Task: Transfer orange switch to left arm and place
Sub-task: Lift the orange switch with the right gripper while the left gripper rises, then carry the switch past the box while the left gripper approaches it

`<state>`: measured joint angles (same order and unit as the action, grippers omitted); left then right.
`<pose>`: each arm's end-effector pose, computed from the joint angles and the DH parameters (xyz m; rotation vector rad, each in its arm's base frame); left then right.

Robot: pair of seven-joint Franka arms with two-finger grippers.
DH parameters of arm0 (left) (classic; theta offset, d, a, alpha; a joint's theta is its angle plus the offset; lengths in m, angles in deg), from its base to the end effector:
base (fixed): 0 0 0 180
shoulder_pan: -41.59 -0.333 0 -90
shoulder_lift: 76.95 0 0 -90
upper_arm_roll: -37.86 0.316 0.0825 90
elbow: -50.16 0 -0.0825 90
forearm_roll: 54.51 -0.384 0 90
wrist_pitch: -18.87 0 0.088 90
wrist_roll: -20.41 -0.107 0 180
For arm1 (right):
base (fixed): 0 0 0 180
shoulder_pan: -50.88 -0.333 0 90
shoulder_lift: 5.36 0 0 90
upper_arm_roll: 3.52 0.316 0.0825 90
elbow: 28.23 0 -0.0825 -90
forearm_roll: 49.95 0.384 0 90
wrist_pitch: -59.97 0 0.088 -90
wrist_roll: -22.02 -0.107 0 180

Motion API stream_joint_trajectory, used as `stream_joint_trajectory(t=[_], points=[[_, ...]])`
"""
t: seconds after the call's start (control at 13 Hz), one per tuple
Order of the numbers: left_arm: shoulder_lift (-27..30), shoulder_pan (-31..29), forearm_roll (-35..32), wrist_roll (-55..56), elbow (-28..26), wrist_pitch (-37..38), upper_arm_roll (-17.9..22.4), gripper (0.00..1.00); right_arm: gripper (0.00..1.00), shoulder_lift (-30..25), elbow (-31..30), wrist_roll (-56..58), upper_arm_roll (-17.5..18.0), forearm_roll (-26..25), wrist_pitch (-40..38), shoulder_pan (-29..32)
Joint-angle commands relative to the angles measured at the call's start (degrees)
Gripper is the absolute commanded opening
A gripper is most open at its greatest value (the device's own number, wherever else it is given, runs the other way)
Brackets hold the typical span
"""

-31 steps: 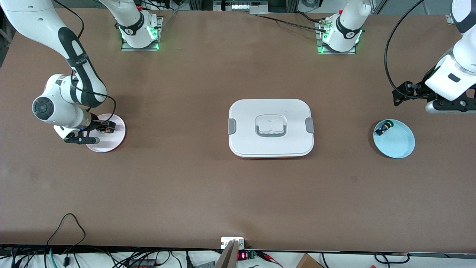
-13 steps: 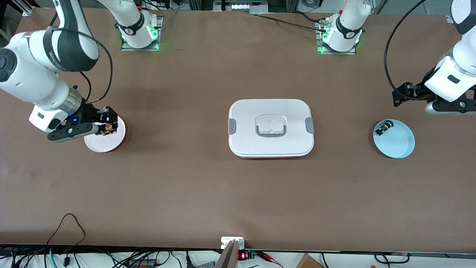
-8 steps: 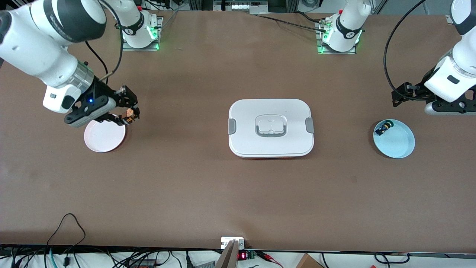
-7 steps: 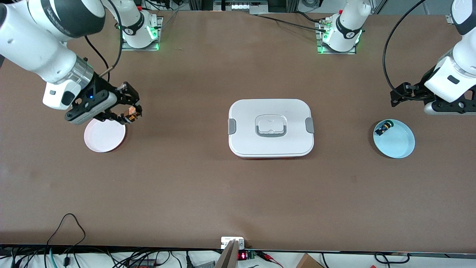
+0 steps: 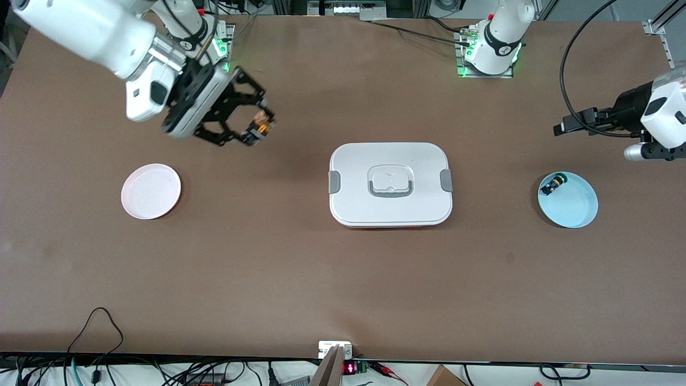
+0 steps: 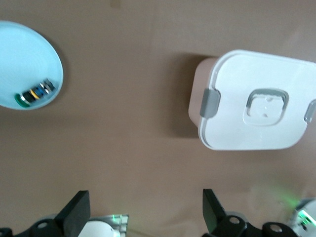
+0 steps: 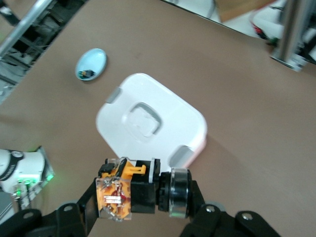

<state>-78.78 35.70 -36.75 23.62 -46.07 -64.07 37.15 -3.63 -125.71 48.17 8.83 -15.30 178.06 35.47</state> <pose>0.5431 0.0135 0.5533 2.7954 0.2088 -0.3644 0.5208 0.3061 0.6035 -2.3558 -0.9113 -0.4076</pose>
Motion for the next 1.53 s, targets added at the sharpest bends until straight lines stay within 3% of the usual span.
stream_joint_trajectory(t=[0.0, 0.31, 0.54, 0.69, 0.77, 1.07, 1.23, 1.46], points=[[-2.29, -0.01, 5.68, -0.49, 1.4, 3.3, -0.61, 1.0, 0.0, 1.43, 2.65, 4.78, 4.07, 6.63, 2.57, 0.2], [-6.08, -0.27, 21.13, -0.66, 1.4, 10.16, -0.7, 1.0, 0.0, 1.78, 2.74, 14.15, 7.95, 15.24, 4.96, 0.03], [-5.29, -0.79, 36.52, -0.84, 1.4, 11.57, -0.17, 1.0, 0.0, 2.66, 1.43, 30.58, 7.95, 25.88, 4.08, 0.64], [-5.02, -1.41, 45.22, -0.75, 0.35, 11.39, -0.17, 1.0, 0.0, 3.01, 1.16, 35.78, 7.95, 28.88, 4.08, 0.38], [-3.98, -1.41, 46.48, -0.75, -0.79, 11.31, -0.78, 1.0, 0.0, 3.71, 1.16, 39.11, 7.95, 31.24, 4.17, 0.21], [5.33, -1.06, 57.03, -0.49, -14.04, 0.27, -5.6, 1.0, 0.0, 4.42, -0.77, 53.09, 7.95, 43.71, 4.08, 0.2], [6.75, -1.06, 57.21, -0.49, -15.3, -4.84, -10.08, 1.0, 0.0, 5.12, -2.18, 59.86, 7.95, 53.37, 3.99, 0.12], [6.67, -0.97, 62.29, -0.4, -15.3, -12.49, -13.87, 1.0, 0.0, 6.43, -3.14, 66.02, 8.04, 57.98, 4.26, -0.32]])
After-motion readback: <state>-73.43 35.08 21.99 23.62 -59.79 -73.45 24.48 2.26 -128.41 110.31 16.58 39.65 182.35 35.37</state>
